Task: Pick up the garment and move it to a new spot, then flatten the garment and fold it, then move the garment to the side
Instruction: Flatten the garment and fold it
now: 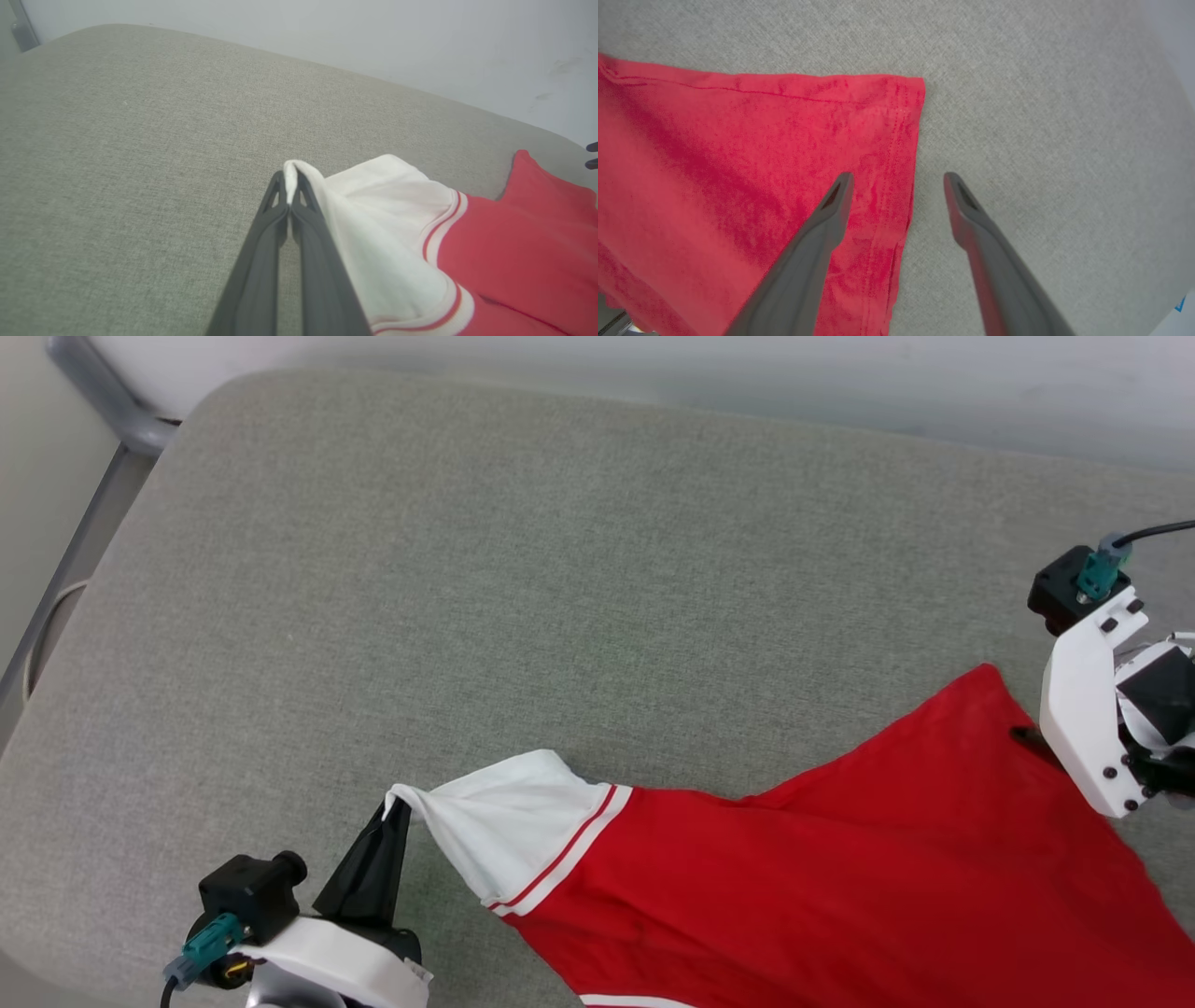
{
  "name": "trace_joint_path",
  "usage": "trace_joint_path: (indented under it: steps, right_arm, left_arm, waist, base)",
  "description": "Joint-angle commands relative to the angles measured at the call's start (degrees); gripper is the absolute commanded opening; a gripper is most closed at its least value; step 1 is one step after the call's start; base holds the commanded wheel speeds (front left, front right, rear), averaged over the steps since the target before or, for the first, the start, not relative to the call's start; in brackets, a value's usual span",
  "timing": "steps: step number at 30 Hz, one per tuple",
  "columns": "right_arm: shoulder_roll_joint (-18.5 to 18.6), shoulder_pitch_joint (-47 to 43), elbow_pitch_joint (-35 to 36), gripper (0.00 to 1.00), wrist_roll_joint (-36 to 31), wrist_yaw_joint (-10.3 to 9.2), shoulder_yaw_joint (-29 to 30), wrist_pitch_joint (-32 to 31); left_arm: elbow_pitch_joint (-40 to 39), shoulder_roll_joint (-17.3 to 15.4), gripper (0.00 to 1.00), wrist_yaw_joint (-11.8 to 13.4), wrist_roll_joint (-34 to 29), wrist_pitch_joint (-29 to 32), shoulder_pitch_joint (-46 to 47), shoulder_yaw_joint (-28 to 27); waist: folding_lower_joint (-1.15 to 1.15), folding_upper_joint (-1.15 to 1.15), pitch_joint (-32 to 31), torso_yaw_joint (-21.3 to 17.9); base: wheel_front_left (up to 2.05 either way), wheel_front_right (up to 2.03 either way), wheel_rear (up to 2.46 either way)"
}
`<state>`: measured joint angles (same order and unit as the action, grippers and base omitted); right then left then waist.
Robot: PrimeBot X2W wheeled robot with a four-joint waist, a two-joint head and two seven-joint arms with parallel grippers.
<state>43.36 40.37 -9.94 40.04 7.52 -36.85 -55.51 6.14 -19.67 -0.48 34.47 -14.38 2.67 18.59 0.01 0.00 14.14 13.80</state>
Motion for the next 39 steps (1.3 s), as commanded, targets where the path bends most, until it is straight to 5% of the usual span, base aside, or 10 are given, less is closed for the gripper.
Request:
trace_joint_path:
  steps: [1, 18, 19, 20, 21, 39]
  right_arm:
    - [-0.1, 1.8, -1.1, 1.0, -0.4, -0.07, -1.3, 0.7]
    - [-3.6, 1.2, -13.4, 1.0, 3.8, 0.3, -19.1, 10.2]
    - [-3.8, 1.2, -13.6, 0.91, 3.7, 0.31, -19.8, 11.5]
    - [-3.9, 1.4, -13.9, 0.19, 3.5, 0.31, -20.4, 12.8]
    - [-4.1, 1.6, -14.3, 0.0, 3.6, 0.3, -20.5, 14.3]
    - [-4.5, 1.5, -13.0, 0.0, 3.5, -0.06, -6.4, 43.2]
  left_arm:
    - [0.1, 0.3, 0.0, -0.2, -0.4, -0.4, 1.3, 0.2]
    - [1.2, 2.6, 0.0, -1.5, -2.1, -0.8, 4.6, 0.1]
    - [1.3, 2.7, 0.0, -1.6, -2.0, -0.8, 4.7, 0.0]
    - [1.5, 2.8, 0.0, -1.7, -2.0, -0.8, 4.7, -0.1]
    - [1.6, 2.8, 0.0, -1.8, -2.1, -0.8, 4.7, -0.2]
    - [-4.3, -2.1, 0.0, -0.7, -1.4, -0.7, 1.5, -5.0]
  waist:
    - [-0.01, 0.0, 1.3, 1.0]
    - [-0.01, 0.0, 5.6, 2.4]
    - [-0.01, 0.0, 5.6, 2.4]
    - [-0.01, 0.0, 5.6, 2.3]
    - [-0.01, 0.0, 5.6, 2.2]
    - [-0.01, 0.0, -5.4, -5.2]
  base:
    - [0.0, 0.0, 0.0]
    - [0.0, 0.0, 0.0]
    - [0.0, 0.0, 0.0]
    - [0.0, 0.0, 0.0]
    - [0.0, 0.0, 0.0]
    - [0.0, 0.0, 0.0]
